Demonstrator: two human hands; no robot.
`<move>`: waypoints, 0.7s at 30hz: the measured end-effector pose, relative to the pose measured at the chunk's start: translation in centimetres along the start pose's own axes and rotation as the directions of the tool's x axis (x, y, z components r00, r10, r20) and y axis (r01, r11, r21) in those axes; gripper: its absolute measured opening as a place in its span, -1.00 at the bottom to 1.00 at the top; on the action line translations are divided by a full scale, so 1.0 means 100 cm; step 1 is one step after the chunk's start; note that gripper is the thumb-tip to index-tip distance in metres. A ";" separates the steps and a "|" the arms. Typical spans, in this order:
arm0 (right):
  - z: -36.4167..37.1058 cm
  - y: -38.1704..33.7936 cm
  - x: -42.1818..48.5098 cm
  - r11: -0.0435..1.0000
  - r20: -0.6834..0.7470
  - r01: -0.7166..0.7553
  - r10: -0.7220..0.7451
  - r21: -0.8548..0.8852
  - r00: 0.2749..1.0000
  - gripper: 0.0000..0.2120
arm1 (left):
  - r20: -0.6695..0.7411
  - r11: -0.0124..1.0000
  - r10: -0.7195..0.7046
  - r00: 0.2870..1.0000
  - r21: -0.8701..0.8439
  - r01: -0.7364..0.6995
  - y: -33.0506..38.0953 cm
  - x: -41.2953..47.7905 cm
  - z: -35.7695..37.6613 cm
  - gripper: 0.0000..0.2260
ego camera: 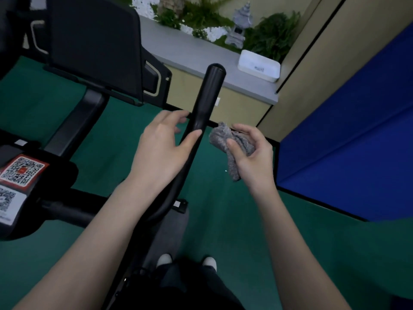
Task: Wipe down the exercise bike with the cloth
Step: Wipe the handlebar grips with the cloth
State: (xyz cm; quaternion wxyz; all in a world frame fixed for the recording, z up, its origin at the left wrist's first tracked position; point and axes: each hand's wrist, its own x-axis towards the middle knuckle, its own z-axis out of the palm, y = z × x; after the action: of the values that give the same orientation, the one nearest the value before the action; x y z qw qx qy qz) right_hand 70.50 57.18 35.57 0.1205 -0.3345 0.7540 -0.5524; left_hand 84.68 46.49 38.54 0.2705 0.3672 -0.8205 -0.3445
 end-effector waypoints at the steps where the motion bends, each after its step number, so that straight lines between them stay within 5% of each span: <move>1: -0.002 0.002 -0.002 1.000 -0.006 -0.001 0.001 -0.014 1.000 -0.78 | -0.011 1.000 0.022 1.000 0.022 -0.022 0.001 -0.002 -0.001 -0.62; 11: -0.068 0.036 -0.027 0.993 -0.123 -0.105 0.097 -0.053 0.988 -0.80 | -0.033 0.936 0.231 0.972 0.279 -0.214 0.041 -0.032 0.034 -0.69; 21: -0.230 0.113 -0.083 0.981 -0.199 -0.173 0.154 -0.086 0.968 -0.87 | 0.467 0.822 0.084 0.880 0.468 -0.326 0.087 -0.097 0.185 -0.54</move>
State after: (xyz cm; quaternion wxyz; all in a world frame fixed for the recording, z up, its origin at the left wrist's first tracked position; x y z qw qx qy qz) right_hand 59.87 81.67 32.02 0.0752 -0.2222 0.8144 -0.5308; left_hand 73.83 65.16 31.98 0.0081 0.2505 -0.9575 -0.1427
